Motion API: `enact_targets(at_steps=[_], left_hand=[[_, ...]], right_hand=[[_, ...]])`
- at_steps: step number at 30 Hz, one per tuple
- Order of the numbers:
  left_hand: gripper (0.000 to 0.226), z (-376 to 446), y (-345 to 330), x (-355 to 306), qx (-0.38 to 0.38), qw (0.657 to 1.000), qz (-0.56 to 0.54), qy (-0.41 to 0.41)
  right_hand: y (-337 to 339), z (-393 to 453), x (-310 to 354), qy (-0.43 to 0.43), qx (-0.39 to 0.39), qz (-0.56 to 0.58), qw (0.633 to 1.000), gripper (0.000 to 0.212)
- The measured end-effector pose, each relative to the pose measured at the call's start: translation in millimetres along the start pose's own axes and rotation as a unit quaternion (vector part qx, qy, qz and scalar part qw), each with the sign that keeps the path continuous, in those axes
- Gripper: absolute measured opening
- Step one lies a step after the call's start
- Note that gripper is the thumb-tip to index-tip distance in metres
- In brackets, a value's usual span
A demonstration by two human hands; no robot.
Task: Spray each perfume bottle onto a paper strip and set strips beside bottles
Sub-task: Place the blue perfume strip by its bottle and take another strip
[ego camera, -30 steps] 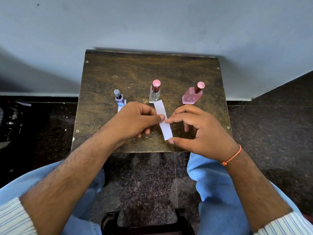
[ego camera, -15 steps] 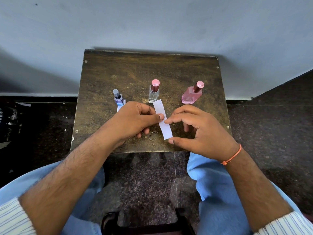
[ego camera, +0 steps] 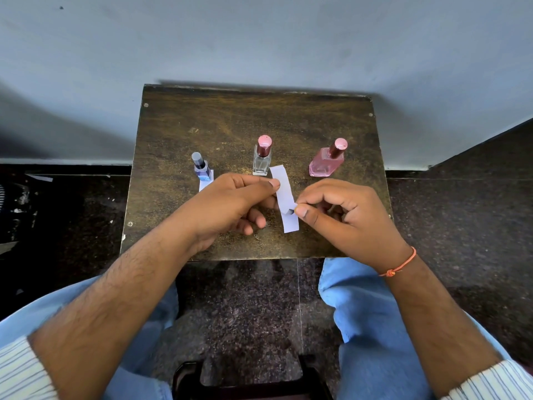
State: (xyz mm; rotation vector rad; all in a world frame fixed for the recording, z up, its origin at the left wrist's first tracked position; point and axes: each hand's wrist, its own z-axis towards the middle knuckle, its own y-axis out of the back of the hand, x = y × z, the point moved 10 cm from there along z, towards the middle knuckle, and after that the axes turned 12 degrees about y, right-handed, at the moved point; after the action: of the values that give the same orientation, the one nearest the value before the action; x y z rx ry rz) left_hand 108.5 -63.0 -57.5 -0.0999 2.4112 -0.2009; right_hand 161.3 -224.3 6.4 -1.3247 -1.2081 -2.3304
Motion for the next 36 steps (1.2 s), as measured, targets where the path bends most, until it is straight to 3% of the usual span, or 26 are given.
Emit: enact_targets(at_steps=[12,16,26,36], left_hand=[[0.047,-6.0,-28.4,1.5,0.118,0.992,-0.042,0.0],[0.042,-7.5,-31.4,2.9,0.134,0.99,-0.043,0.007],[0.031,-12.4,-39.0,-1.1,0.159,0.986,-0.052,-0.005],[0.05,-11.2,-37.4,-3.5,0.156,0.984,-0.084,-0.011]], right_hand=[[4.1,-5.7,-16.2,-0.096,-0.068,0.17,0.979,0.008],[3.6,-6.4,-17.5,-0.102,-0.072,0.19,0.974,0.009],[8.8,-3.7,-8.3,-0.095,-0.117,0.177,0.972,0.018],[8.7,-3.5,-7.7,-0.077,-0.123,0.15,0.978,0.015]])
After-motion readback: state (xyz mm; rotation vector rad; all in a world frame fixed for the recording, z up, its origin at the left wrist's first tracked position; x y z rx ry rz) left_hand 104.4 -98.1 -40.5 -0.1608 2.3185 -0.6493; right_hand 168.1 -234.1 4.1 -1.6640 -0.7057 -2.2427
